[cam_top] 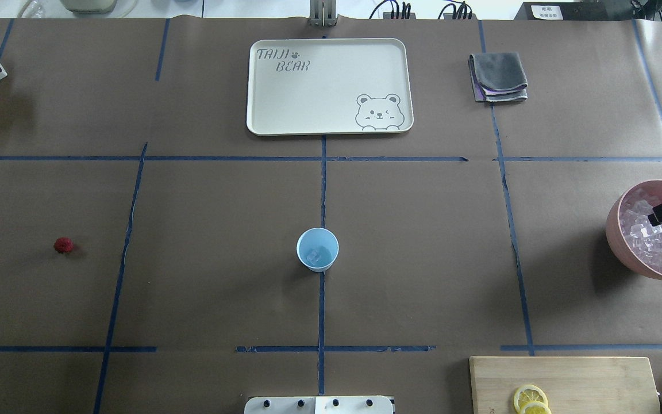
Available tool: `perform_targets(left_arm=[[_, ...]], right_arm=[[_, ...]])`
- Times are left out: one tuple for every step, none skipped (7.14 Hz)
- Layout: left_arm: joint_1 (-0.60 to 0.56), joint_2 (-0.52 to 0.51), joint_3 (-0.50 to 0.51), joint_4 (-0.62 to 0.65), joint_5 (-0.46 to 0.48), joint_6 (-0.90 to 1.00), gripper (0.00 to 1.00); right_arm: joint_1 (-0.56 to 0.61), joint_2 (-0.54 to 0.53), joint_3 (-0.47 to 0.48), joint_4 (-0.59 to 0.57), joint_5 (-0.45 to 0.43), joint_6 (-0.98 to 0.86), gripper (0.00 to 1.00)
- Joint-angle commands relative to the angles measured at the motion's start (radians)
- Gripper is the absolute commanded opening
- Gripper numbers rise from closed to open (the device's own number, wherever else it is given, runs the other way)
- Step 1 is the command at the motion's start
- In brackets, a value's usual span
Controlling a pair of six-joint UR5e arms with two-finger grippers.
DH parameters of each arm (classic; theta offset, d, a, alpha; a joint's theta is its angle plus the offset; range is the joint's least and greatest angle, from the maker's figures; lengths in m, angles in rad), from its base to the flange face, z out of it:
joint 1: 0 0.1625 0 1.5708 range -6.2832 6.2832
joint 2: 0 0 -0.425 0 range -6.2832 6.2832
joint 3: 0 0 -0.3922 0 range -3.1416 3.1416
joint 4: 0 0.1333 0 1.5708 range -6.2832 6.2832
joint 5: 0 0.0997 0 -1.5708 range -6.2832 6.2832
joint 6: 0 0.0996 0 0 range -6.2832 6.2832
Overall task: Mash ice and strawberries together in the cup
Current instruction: 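Scoop more ice cubes from the pink bowl with the right gripper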
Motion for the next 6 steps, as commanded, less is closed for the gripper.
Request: perform_targets(left_arm=[[0.000,0.003,0.001,0.000,0.000,0.000,1.00],[0.000,0.003,0.001,0.000,0.000,0.000,1.00],[0.001,0.003,0.003,-0.001,0.000,0.000,1.00],[0.000,0.003,0.001,-0.001,0.000,0.000,1.00],[0.000,0.004,0.000,-0.001,0.000,0.000,1.00],[0.000,0.004,0.000,-0.001,0.000,0.003,1.00]], right_arm=[[-0.001,0.001,-0.015,0.000,0.037,-0.105,0.75],[-0.004,0.023,-0.027,0.000,0.036,-0.105,0.74],[-0.004,0.060,-0.066,0.000,0.041,-0.104,0.73],[-0.004,0.064,-0.088,0.000,0.048,-0.101,0.73],[-0.004,0.062,-0.090,-0.007,0.048,-0.099,0.72],[-0.004,0.064,-0.116,-0.004,0.064,-0.096,0.71]])
